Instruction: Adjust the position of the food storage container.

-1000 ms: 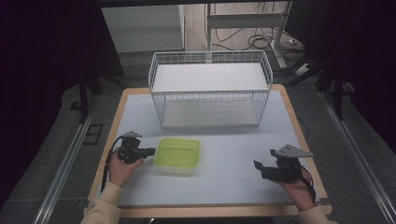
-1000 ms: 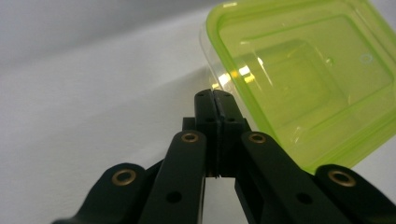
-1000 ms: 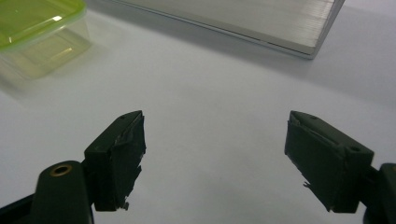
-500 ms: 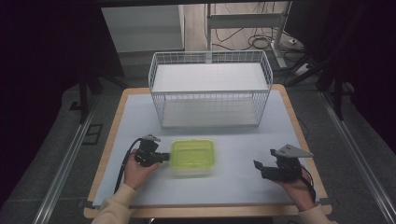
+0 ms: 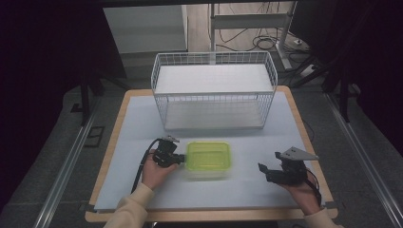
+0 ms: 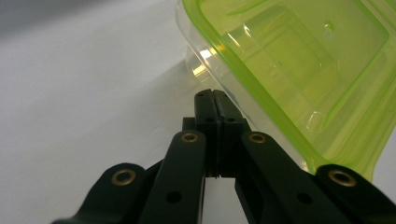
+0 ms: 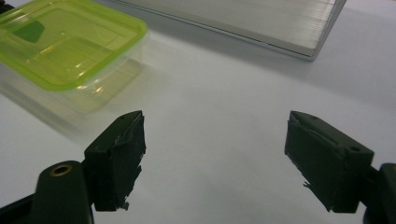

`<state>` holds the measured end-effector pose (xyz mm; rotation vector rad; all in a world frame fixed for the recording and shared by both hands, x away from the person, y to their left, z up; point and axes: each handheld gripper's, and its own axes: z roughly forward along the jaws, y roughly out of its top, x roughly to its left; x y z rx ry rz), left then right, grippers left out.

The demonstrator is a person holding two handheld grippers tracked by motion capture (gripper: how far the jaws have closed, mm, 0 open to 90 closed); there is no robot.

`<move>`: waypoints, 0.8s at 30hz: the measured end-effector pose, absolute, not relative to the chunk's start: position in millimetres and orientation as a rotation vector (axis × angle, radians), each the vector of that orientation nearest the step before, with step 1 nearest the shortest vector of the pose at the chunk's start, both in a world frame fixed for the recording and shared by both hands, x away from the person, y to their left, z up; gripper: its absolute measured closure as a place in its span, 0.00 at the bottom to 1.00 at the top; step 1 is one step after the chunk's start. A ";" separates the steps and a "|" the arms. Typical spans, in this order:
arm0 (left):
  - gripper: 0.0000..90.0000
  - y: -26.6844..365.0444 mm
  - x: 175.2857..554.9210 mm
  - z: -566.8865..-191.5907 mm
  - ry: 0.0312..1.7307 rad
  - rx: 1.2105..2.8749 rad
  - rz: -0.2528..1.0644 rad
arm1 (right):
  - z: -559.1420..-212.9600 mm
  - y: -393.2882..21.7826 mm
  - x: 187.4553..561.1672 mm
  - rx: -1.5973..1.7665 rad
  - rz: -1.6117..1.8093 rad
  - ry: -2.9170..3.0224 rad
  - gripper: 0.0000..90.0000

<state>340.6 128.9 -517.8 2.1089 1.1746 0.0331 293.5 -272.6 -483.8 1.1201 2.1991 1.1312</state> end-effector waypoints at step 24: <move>0.99 188.5 323.7 -491.2 1.213 1.910 0.094 | -489.5 -270.0 298.7 1.143 1.162 2.235 0.23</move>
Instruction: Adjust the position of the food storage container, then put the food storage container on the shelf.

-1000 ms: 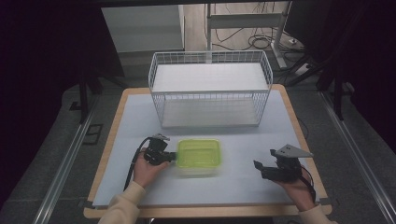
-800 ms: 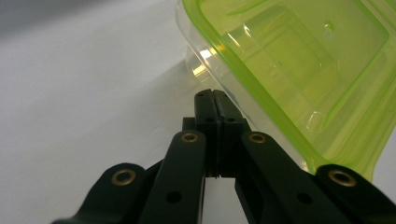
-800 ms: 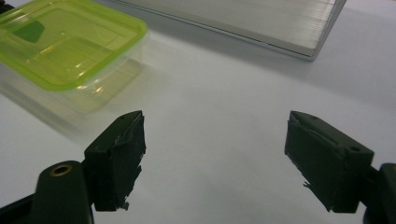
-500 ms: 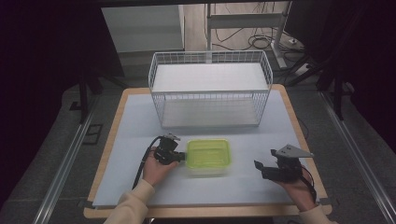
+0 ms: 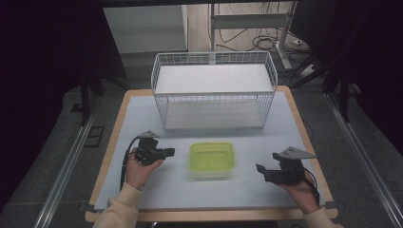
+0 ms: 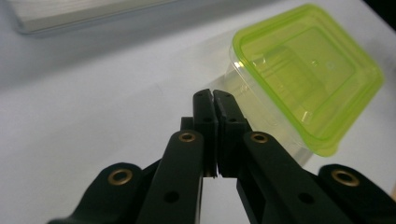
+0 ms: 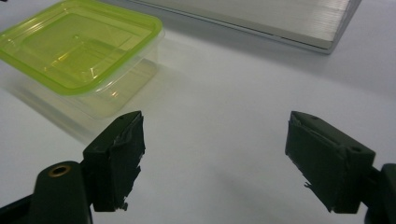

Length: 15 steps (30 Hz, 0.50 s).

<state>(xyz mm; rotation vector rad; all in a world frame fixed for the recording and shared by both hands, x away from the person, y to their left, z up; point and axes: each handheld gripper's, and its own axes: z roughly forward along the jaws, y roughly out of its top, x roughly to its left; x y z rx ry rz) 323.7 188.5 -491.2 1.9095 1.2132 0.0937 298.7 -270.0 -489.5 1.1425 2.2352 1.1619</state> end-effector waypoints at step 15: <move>0.46 191.4 313.6 -477.5 1.215 1.823 0.026 | -488.0 -265.7 294.6 1.115 1.189 2.240 0.20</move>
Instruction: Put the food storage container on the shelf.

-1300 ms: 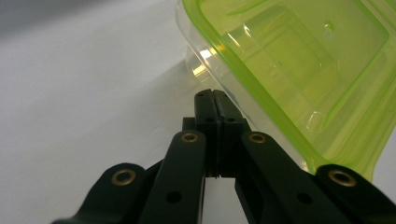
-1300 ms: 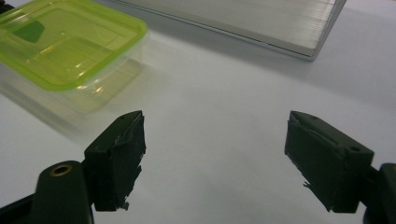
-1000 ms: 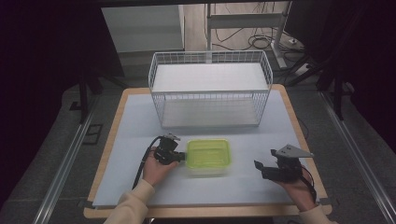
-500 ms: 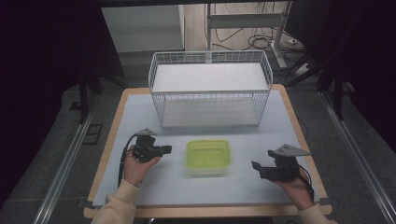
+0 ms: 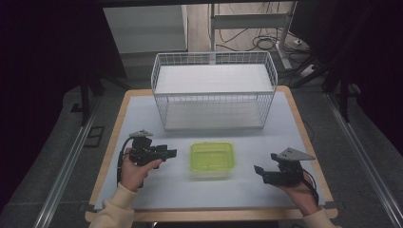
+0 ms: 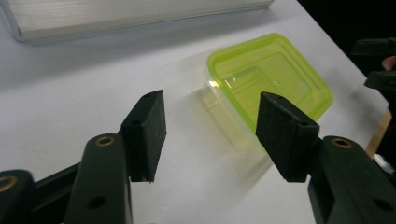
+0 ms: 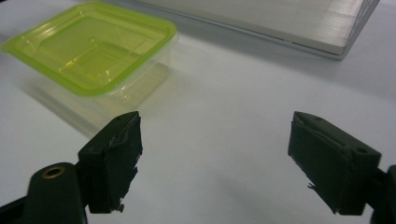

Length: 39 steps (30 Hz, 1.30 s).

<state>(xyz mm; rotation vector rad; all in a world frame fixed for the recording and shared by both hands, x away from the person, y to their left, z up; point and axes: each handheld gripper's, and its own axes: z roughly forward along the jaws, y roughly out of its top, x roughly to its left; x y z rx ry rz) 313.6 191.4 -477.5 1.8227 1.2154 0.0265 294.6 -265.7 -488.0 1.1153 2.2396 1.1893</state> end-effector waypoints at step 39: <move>0.47 158.6 346.1 -512.2 1.302 1.737 -0.240 | -500.9 -210.0 375.9 1.550 1.519 2.506 0.44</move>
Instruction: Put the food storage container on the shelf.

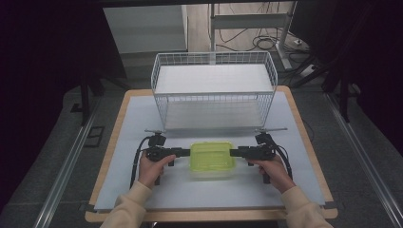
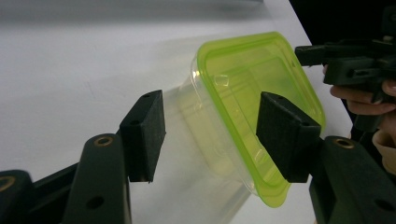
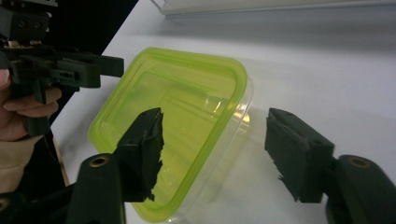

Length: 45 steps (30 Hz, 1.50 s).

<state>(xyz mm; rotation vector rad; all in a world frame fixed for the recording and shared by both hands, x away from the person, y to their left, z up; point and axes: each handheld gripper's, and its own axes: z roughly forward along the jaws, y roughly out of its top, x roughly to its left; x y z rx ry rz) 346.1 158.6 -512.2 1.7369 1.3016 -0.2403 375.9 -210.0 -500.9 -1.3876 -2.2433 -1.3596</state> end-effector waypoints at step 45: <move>0.91 151.9 318.9 -484.3 1.121 1.694 -0.237 | -470.3 -212.0 352.0 -1.335 -1.482 -2.170 0.90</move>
